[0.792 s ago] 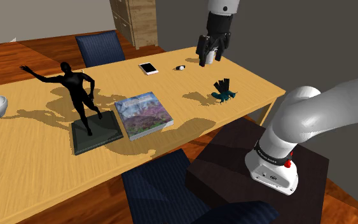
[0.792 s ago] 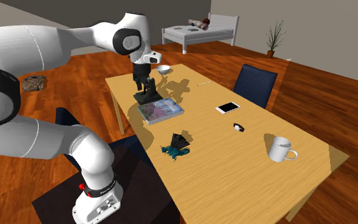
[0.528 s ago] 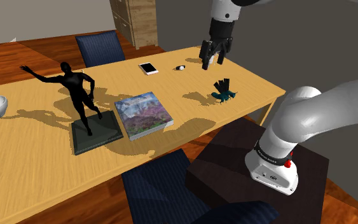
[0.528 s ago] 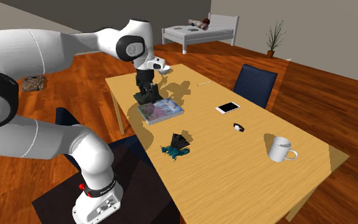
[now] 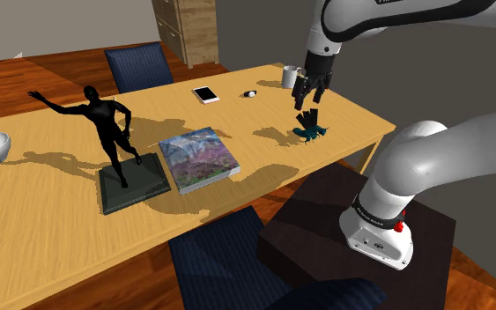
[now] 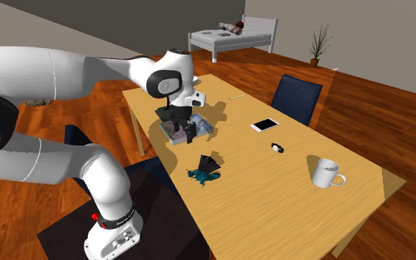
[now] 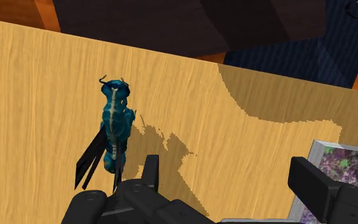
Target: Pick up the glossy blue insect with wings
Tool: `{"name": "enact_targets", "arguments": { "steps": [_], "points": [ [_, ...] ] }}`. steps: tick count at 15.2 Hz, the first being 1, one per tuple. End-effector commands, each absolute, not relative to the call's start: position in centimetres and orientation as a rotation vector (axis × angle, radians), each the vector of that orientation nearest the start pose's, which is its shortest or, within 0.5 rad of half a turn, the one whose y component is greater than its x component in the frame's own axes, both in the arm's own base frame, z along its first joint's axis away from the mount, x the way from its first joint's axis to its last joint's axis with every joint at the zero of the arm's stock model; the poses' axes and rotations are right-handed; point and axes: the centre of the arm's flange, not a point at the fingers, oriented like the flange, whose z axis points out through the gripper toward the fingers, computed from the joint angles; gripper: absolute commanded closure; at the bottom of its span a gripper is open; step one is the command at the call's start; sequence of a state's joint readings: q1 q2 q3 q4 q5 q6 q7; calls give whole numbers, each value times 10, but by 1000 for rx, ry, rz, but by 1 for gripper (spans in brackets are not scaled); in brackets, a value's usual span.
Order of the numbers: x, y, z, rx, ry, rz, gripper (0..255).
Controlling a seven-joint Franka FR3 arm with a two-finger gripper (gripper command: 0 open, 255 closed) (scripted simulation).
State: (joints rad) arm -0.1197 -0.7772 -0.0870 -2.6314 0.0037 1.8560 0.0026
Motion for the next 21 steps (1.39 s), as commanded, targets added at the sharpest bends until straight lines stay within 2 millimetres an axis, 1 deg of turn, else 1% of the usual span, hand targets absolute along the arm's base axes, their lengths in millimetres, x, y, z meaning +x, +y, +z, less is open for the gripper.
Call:
{"name": "enact_targets", "arguments": {
  "steps": [1, 9, 10, 16, 17, 19, 20, 21],
  "points": [
    [306, -83, 462, -3062, 298, -2, 0],
    [288, -158, 390, -3050, 355, 28, 0],
    [288, -159, 390, -3050, 355, 28, 0],
    [288, -159, 358, -3050, 355, 28, 0],
    [288, -159, 350, -3050, 355, 28, 0],
    [288, -159, 350, -3050, 355, 28, 0],
    [289, -158, 350, -3050, 355, 28, 255],
    [288, -158, 350, -3050, 355, 28, 255]
  ]
}}
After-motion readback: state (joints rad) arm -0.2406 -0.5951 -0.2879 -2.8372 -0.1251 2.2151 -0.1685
